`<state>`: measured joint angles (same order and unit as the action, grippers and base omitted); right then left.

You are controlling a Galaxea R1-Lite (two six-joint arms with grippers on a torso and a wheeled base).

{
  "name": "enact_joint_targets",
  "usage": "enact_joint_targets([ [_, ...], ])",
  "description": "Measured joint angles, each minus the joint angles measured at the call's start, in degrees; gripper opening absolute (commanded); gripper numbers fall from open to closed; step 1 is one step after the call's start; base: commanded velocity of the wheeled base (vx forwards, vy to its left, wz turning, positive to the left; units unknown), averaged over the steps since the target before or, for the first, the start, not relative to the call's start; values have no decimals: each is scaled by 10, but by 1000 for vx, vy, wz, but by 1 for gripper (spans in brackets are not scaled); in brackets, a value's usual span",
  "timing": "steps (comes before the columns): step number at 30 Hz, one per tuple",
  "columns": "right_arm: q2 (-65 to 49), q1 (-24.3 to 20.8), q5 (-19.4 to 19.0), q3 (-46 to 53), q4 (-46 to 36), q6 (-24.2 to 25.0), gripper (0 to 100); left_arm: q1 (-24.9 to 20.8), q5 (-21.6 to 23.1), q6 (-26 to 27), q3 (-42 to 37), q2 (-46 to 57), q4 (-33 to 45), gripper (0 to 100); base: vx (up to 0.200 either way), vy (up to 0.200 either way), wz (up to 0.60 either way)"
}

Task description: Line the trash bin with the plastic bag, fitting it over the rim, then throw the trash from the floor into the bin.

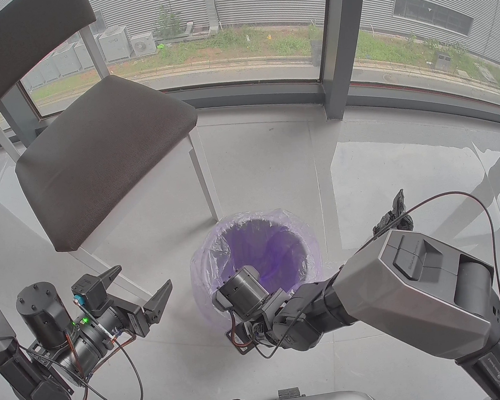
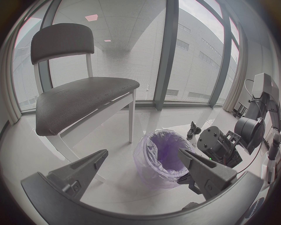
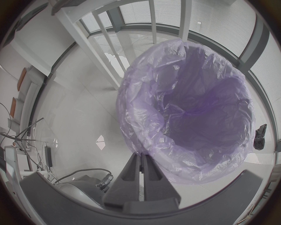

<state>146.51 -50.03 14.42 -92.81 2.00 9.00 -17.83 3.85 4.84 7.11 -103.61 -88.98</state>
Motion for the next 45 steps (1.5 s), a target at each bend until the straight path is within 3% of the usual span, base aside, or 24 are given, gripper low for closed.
enact_joint_targets([
  [12, 5, -2, 2, 13, 3, -5, 0, -3, -1, 1, -2, 0, 0, 100, 0, 0, 0],
  [24, 7, -18, 37, 22, 6, -22, 0, -4, -1, 2, -2, 0, 0, 100, 0, 0, 0],
  [25, 7, -19, 38, 22, 6, -22, 100, -4, -1, 2, -2, 0, 0, 100, 0, 0, 0],
  [35, 6, -21, 50, 34, 13, -22, 100, -4, -1, 1, -3, 0, 0, 100, 0, 0, 0],
  [45, -35, -41, 54, 116, 44, -19, 100, -3, -1, 1, -5, 0, 0, 100, 0, 0, 0],
])
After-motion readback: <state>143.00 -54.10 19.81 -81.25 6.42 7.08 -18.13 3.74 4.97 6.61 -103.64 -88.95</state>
